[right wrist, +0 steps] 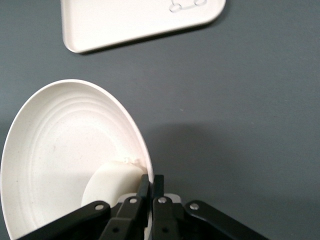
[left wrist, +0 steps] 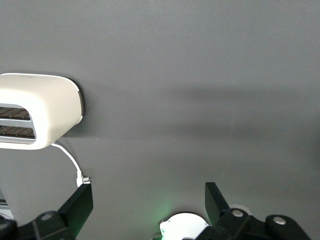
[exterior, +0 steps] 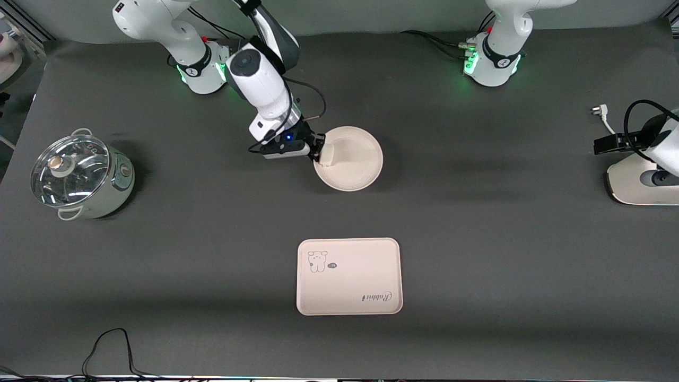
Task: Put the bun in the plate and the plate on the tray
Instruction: 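Lift the plate with the right gripper and carry it onto the tray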
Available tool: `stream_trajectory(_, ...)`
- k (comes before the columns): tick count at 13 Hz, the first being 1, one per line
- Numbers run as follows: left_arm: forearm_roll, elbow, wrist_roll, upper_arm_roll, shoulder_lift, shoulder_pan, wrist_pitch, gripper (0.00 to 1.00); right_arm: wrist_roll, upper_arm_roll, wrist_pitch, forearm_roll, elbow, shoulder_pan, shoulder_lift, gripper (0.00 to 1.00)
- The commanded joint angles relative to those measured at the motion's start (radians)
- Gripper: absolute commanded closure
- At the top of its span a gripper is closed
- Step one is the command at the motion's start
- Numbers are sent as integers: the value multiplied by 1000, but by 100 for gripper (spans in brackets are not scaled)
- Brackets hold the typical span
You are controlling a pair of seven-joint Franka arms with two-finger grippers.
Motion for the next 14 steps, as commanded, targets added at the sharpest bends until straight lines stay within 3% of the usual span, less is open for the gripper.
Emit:
stream_trajectory(1,9,20,15,-2,8,1,-11,0,-56,-2,-13,46,88,-23,60,100)
stream_trajectory(5,8,20,12,-5,5,-2,-10,0,-174,-2,-22,94,352,-126,267,100)
stream_trajectory(10,-5,20,-6,-10,-17,-8,23,0,-192,-5,-192,112,820,-221,565,100)
stream_trajectory(14,-15,-32,-52,-41,-101,-14,45,0,-215,-5,-184,109,943,-249,714,100)
